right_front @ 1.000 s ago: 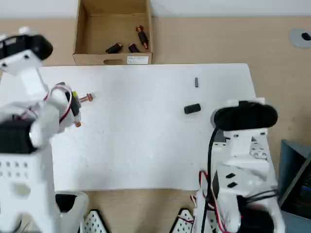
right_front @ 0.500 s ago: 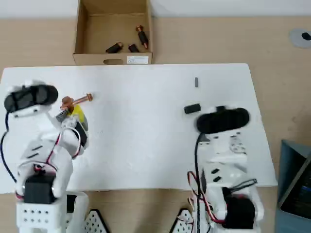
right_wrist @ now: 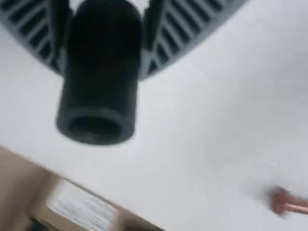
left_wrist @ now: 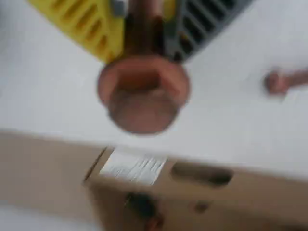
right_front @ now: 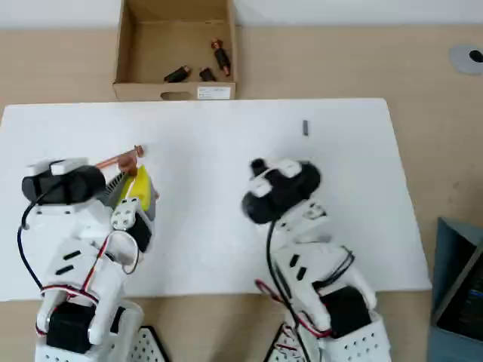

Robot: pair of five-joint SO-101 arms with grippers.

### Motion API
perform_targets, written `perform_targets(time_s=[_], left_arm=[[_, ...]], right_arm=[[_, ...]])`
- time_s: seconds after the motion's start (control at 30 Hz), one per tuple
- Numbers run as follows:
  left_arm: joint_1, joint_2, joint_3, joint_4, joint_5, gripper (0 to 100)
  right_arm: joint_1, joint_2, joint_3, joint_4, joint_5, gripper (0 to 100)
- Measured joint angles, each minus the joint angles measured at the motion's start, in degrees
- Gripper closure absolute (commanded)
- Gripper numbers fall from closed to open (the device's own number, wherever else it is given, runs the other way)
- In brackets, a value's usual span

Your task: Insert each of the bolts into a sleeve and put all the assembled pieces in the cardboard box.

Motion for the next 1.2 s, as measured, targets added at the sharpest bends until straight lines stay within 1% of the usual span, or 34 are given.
perform_targets(time_s=[0.07,0.17,0.23,0.4,0.6,0.77,0.93,1.1,1.2], left_arm=[[0.18,-0.18,0.0,-2.73,0.44,100],[0.35,-0.18,0.0,-7.03,3.52,100],[0.44,-0.35,0.0,-8.44,6.15,100],[1.67,-0.35,-0.62,-8.79,13.01,100],[7.65,-0.35,-4.04,-7.12,17.05,100],[10.55,-0.44,-6.15,-4.22,17.93,100],[13.45,-0.44,-7.65,-1.23,18.9,100],[14.33,-0.44,-7.65,-1.23,18.9,100],[14.33,-0.44,-7.65,-1.23,18.9,100]], right_arm=[[-2.37,0.0,0.53,-1.32,0.0,98.9],[-5.98,0.0,1.14,-2.2,0.0,98.9],[-7.47,0.0,1.58,-2.2,0.0,98.9],[-10.64,0.0,1.93,-2.37,0.0,98.9],[-16.35,0.0,2.11,-2.37,2.99,98.9],[-16.62,0.0,2.46,-2.37,3.6,98.9],[-16.88,0.0,2.46,-2.37,6.51,98.9],[-16.88,0.0,2.46,-2.37,9.14,98.9],[-16.88,0.0,2.46,-4.22,9.49,98.9]])
